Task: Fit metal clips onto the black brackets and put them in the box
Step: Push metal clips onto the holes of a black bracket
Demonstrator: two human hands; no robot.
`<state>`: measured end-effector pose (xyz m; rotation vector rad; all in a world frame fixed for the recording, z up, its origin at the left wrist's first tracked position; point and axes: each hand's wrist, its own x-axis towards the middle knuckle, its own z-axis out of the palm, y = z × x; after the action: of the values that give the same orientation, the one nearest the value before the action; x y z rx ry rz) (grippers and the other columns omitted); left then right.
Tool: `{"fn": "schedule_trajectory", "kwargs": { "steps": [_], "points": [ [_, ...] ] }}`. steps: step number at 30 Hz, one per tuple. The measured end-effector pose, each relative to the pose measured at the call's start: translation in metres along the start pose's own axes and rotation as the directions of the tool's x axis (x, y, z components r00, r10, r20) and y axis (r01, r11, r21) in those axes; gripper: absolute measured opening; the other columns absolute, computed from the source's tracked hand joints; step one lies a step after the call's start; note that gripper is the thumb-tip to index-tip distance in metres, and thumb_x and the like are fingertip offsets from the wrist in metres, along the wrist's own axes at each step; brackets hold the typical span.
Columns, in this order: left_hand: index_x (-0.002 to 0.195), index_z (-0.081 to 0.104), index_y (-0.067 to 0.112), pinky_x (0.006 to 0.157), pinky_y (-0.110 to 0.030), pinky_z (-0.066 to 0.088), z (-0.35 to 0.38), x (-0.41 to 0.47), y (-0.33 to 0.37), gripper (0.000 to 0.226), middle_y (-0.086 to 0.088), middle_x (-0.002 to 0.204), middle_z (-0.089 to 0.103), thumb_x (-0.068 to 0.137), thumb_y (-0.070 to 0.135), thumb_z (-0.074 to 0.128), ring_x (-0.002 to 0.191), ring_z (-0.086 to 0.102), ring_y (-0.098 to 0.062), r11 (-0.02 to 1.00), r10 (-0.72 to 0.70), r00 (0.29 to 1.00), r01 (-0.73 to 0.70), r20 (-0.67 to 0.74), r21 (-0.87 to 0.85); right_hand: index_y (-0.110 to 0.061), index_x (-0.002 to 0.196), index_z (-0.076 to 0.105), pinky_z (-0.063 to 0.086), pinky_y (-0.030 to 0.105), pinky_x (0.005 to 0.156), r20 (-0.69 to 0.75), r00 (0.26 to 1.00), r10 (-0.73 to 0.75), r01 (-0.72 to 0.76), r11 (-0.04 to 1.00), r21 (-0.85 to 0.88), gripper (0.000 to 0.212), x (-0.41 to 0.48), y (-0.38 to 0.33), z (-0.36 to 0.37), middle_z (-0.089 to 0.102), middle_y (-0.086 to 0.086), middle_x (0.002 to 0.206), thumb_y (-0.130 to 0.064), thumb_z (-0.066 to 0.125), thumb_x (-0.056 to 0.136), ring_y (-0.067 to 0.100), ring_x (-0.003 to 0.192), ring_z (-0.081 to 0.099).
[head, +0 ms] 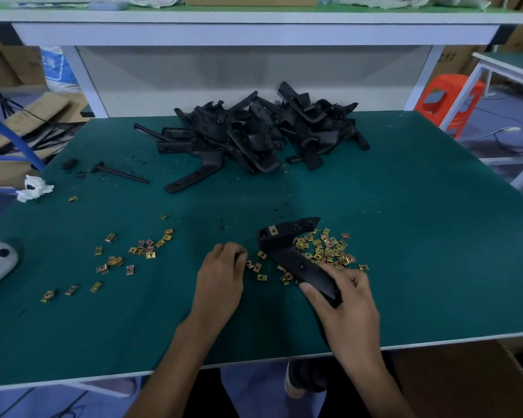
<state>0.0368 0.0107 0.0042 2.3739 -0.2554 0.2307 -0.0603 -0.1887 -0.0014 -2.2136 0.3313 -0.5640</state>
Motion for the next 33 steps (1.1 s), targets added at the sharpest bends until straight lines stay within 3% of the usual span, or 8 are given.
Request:
{"fn": "schedule_trajectory", "kwargs": {
  "steps": [4, 10, 15, 19, 22, 26, 31, 33],
  "points": [
    [0.119, 0.069, 0.021, 0.087, -0.023, 0.036, -0.003, -0.004, -0.004, 0.022, 0.006, 0.108, 0.054, 0.099, 0.026, 0.061, 0.102, 0.052, -0.015, 1.000, 0.028, 0.995, -0.026, 0.099, -0.017, -0.035, 0.125, 0.068, 0.044, 0.025, 0.073, -0.005, 1.000, -0.010, 0.010, 1.000, -0.003, 0.055, 0.000, 0.003, 0.001, 0.043, -0.018, 0.105, -0.065, 0.060, 0.080, -0.001, 0.092, 0.052],
    [0.097, 0.060, 0.021, 0.077, -0.028, 0.045, -0.005, -0.010, -0.005, 0.004, 0.010, 0.093, 0.059, 0.097, 0.018, 0.063, 0.089, 0.054, -0.012, 0.992, 0.027, 0.999, -0.022, 0.037, -0.124, -0.033, 0.124, 0.069, 0.040, 0.015, 0.074, -0.004, 1.000, -0.011, 0.011, 1.000, 0.011, 0.058, 0.000, 0.003, 0.000, 0.045, -0.014, 0.105, -0.068, 0.059, 0.079, -0.010, 0.099, 0.051],
    [0.101, 0.060, 0.040, 0.076, -0.004, 0.044, -0.010, -0.010, -0.007, 0.013, 0.023, 0.094, 0.068, 0.100, 0.027, 0.061, 0.094, 0.061, 0.009, 0.919, -0.114, 0.993, 0.119, 0.038, -0.376, -0.032, 0.124, 0.070, 0.041, 0.020, 0.075, -0.004, 1.000, 0.005, -0.005, 1.000, 0.013, 0.058, 0.000, 0.002, 0.001, 0.048, -0.012, 0.107, -0.067, 0.060, 0.078, -0.004, 0.095, 0.052],
    [0.094, 0.063, 0.038, 0.072, -0.013, 0.048, -0.010, -0.008, -0.011, 0.011, 0.019, 0.091, 0.069, 0.100, 0.030, 0.060, 0.089, 0.065, -0.002, 0.889, -0.106, 0.994, 0.097, 0.005, -0.447, -0.037, 0.123, 0.069, 0.039, 0.013, 0.076, 0.006, 1.000, 0.007, -0.007, 1.000, 0.011, 0.057, 0.000, 0.002, 0.000, 0.046, -0.015, 0.106, -0.069, 0.059, 0.078, -0.011, 0.102, 0.051],
    [0.091, 0.065, 0.040, 0.073, -0.008, 0.043, -0.010, -0.006, -0.015, 0.012, 0.014, 0.096, 0.065, 0.097, 0.030, 0.063, 0.094, 0.059, -0.005, 0.904, -0.092, 0.993, 0.054, -0.069, -0.424, -0.039, 0.123, 0.068, 0.039, 0.013, 0.076, 0.018, 1.000, 0.001, -0.001, 1.000, -0.001, 0.055, 0.000, 0.002, 0.000, 0.044, -0.020, 0.106, -0.070, 0.058, 0.079, -0.011, 0.103, 0.051],
    [0.092, 0.067, 0.040, 0.067, -0.013, 0.046, -0.012, -0.005, -0.019, 0.012, 0.014, 0.086, 0.067, 0.098, 0.029, 0.064, 0.074, 0.058, -0.001, 0.799, -0.181, 0.980, 0.095, -0.087, -0.593, -0.041, 0.120, 0.068, 0.039, 0.011, 0.073, 0.031, 0.999, -0.035, 0.036, 0.999, -0.017, 0.050, -0.002, 0.000, -0.001, 0.043, -0.024, 0.108, -0.068, 0.060, 0.079, -0.008, 0.099, 0.052],
    [0.095, 0.068, 0.036, 0.056, -0.021, 0.048, -0.013, -0.004, -0.020, 0.003, 0.007, 0.070, 0.063, 0.094, 0.034, 0.065, 0.060, 0.053, -0.009, 0.686, -0.223, 0.971, 0.093, -0.087, -0.721, -0.039, 0.122, 0.069, 0.053, 0.033, 0.065, 0.107, 0.984, -0.143, 0.153, 0.984, -0.087, 0.051, -0.007, -0.003, -0.001, 0.045, -0.016, 0.108, -0.067, 0.061, 0.080, 0.004, 0.084, 0.054],
    [0.094, 0.073, 0.035, 0.059, -0.017, 0.049, -0.012, -0.004, -0.019, 0.009, 0.009, 0.074, 0.068, 0.087, 0.040, 0.069, 0.063, 0.058, -0.005, 0.655, -0.249, 0.967, 0.123, -0.059, -0.745, -0.042, 0.122, 0.067, 0.049, 0.031, 0.061, 0.132, 0.975, -0.181, 0.196, 0.975, -0.107, 0.048, -0.008, -0.004, -0.001, 0.045, -0.018, 0.108, -0.068, 0.062, 0.081, 0.002, 0.079, 0.050]
  ]
}}
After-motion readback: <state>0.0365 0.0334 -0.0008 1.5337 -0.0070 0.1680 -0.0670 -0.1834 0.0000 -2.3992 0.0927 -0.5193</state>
